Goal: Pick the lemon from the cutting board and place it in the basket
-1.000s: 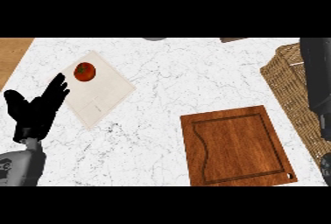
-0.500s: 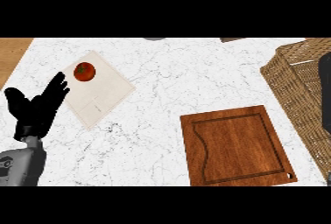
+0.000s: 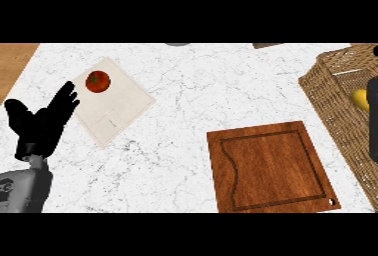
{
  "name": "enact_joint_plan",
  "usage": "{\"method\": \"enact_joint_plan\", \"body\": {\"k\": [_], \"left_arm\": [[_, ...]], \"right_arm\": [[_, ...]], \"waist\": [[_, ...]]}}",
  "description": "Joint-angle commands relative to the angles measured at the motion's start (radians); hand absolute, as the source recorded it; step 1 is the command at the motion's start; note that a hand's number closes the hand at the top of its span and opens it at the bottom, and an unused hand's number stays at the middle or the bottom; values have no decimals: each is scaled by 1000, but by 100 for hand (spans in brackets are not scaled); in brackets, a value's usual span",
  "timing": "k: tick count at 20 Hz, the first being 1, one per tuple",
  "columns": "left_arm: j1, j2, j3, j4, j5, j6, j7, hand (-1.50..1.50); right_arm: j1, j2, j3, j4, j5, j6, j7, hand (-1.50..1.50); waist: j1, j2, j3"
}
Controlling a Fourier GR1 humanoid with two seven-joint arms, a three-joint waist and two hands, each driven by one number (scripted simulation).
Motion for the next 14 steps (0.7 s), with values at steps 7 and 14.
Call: {"method": "enact_joint_plan", "body": {"k": [7, 14], "left_arm": [[17, 27, 29, -9, 28, -28, 5, 0], [32, -5, 34, 31, 4, 18, -25, 0]], "right_arm": [[88, 36, -52, -298, -35, -200, 84, -150], [332, 186, -68, -766, -164, -96, 57, -150]], "waist": [[-18, -12, -1], [-64, -22, -2]]}}
